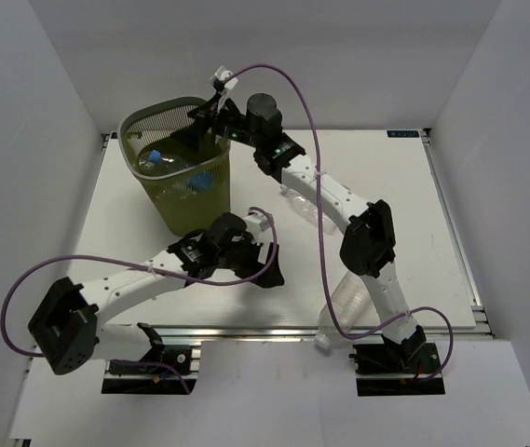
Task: Put the plastic bottles in the bin
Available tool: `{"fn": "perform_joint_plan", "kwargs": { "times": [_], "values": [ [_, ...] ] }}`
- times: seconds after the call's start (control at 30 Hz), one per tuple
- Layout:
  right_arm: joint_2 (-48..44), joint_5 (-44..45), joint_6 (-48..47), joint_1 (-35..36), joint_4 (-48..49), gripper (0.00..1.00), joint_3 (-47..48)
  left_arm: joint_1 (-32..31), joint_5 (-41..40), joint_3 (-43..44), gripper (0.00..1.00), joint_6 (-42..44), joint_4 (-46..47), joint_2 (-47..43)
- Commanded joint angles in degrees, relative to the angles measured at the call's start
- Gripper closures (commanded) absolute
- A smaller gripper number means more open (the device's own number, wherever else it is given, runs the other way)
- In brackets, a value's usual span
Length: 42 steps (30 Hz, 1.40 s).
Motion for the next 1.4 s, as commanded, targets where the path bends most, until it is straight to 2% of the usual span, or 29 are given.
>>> {"fn": "perform_joint_plan", "kwargs": {
  "times": [0.0,0.03,0.1,0.13,0.17,0.2,0.27,0.33,0.4,0.43,0.47,0.53,0.57,0.6,0.63,0.7,0.87,1.03,1.17,1.37],
  "values": [
    [-6.79,3.36,-1.12,-1.38,4.19,0.1,2.35,-2.82,3.04,4.65,0.0,1.91,4.03,4.78],
    [-9.32,4.41,-3.04,-2.17,3.22,0.1,1.73,-3.35,3.66,4.66,0.0,1.92,5.08,5.76],
    [-13.81,8.01,-5.6,-5.14,-1.17,0.29,-1.59,-3.89,5.76,5.19,0.0,2.62,7.45,6.99],
    [-18.61,10.73,-7.18,-5.69,-2.75,0.45,-2.83,-4.67,6.29,5.19,0.0,3.14,8.07,7.52],
    [-20.23,12.06,-8.93,-6.56,-7.99,0.9,-4.06,-5.46,7.6,4.41,0.0,3.15,8.6,7.53],
    [-21.72,16.51,-9.65,-9.09,-10.13,1.0,-8.6,-6.25,8.4,3.61,0.0,3.15,9.39,8.05],
    [-27.79,19.09,-11.76,-11.04,-16.95,1.0,-14.32,-7.13,10.94,3.08,0.0,3.15,9.92,8.05],
    [-32.6,20.68,-12.12,-16.66,-22.43,1.0,-25.55,-8.8,12.44,3.08,0.0,3.15,9.92,8.05],
    [-39.11,20.42,-12.46,-21.49,-24.98,1.0,-31.47,-10.12,14.73,3.78,0.0,2.45,10.44,7.44],
    [-40.27,20.6,-14.55,-25.25,-26.57,1.0,-39.07,-10.82,15.43,4.3,0.0,1.75,10.45,7.44],
    [-42.46,20.68,-15.01,-26.42,-27.02,0.99,-41.41,-12.22,15.44,5.53,0.0,1.74,9.58,8.22],
    [-46.33,19.47,-14.93,-30.62,-28.6,0.91,-47.97,-14.68,13.69,7.72,0.0,1.74,6.06,11.28],
    [-48.35,18.67,-14.93,-31.43,-28.61,0.83,-49.33,-15.57,12.46,8.26,0.0,1.74,5.27,12.26],
    [-49.06,18.23,-14.75,-32.31,-28.52,0.62,-51.78,-16.45,11.58,8.26,0.0,1.74,4.74,13.06],
    [-49.85,16.92,-14.23,-33.63,-28.69,0.53,-53.54,-17.24,10.18,9.05,0.0,1.74,4.74,14.28],
    [-52.67,15.94,-13.44,-34.6,-28.95,0.44,-55.74,-19.61,7.98,10.89,0.0,1.74,4.74,15.43],
    [-55.75,14.97,-13.43,-37.41,-30.8,0.42,-57.43,-25.05,-1.15,17.05,0.0,-0.97,-0.53,22.01],
    [-56.72,13.13,-13.43,-39.26,-33.09,0.41,-56.81,-28.14,-5.39,19.33,0.0,-5.28,-1.07,25.44],
    [-57.33,11.03,-12.04,-41.02,-33.53,0.41,-56.37,-30.08,-11.78,25.04,0.0,-7.65,-8.16,31.41],
    [-58.21,8.73,-12.55,-42.52,-34.67,0.41,-56.81,-31.92,-14.7,25.75,0.0,-10.65,-6.24,33.89]
  ]
}}
